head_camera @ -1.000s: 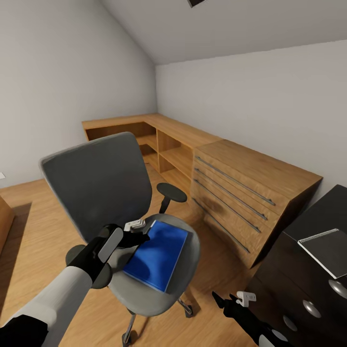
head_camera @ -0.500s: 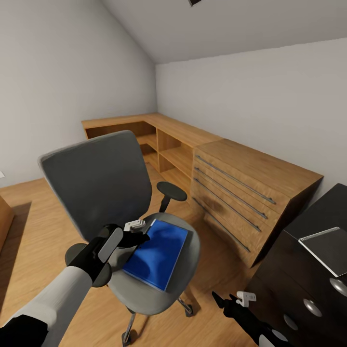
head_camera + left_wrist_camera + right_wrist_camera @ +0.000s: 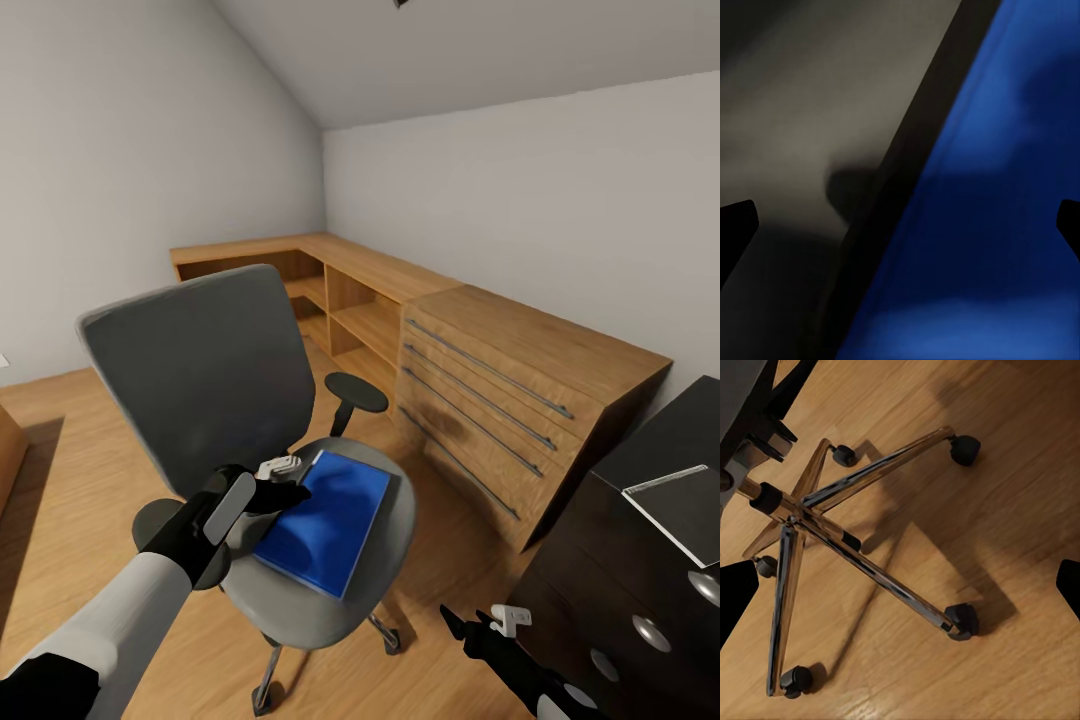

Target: In the bedroom, organize the workspace by keeping the computer under the desk, ensuring the monitor is on the desk, placing the keyboard on the desk next to the monitor, placing the mouse on the desk next to the keyboard, moving the folder from the swivel chair onto the desk next to the mouse, stacking the notebook on top of the folder with the pen on top of the notebook, and positioning the swivel chair next to the desk.

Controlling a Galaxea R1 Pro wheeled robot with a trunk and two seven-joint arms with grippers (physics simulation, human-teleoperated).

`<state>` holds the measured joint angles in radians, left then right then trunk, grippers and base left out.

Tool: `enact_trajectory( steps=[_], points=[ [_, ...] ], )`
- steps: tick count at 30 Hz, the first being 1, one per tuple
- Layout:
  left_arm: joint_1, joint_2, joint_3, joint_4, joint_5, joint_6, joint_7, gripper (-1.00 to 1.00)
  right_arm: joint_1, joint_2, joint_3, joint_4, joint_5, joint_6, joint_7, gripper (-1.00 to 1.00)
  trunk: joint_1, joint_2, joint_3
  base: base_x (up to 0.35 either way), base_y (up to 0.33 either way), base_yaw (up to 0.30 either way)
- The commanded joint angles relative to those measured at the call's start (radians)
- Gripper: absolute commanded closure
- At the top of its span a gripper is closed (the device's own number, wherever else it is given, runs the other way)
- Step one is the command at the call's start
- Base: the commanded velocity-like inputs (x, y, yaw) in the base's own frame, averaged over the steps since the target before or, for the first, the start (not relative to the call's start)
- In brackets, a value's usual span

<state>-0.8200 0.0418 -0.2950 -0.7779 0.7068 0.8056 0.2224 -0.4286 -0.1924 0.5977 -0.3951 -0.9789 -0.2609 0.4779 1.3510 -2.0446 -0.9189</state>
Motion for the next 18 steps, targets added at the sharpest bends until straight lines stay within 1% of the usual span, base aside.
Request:
enact_trajectory(
  steps=[1, 18],
  points=[
    [-0.001, 0.001, -0.004, -0.001, 0.011, 0.001, 0.009, -1.00, -0.001, -0.001, 0.008, 0.001, -0.011, -0.005, 0.002, -1.00, 0.000, 0.000, -0.001, 0.000, 0.000, 0.000],
    [-0.001, 0.001, -0.004, -0.001, 0.013, 0.001, 0.009, -1.00, -0.001, -0.001, 0.008, 0.001, -0.011, -0.005, 0.002, -1.00, 0.000, 0.000, -0.001, 0.000, 0.000, -0.001]
  ],
)
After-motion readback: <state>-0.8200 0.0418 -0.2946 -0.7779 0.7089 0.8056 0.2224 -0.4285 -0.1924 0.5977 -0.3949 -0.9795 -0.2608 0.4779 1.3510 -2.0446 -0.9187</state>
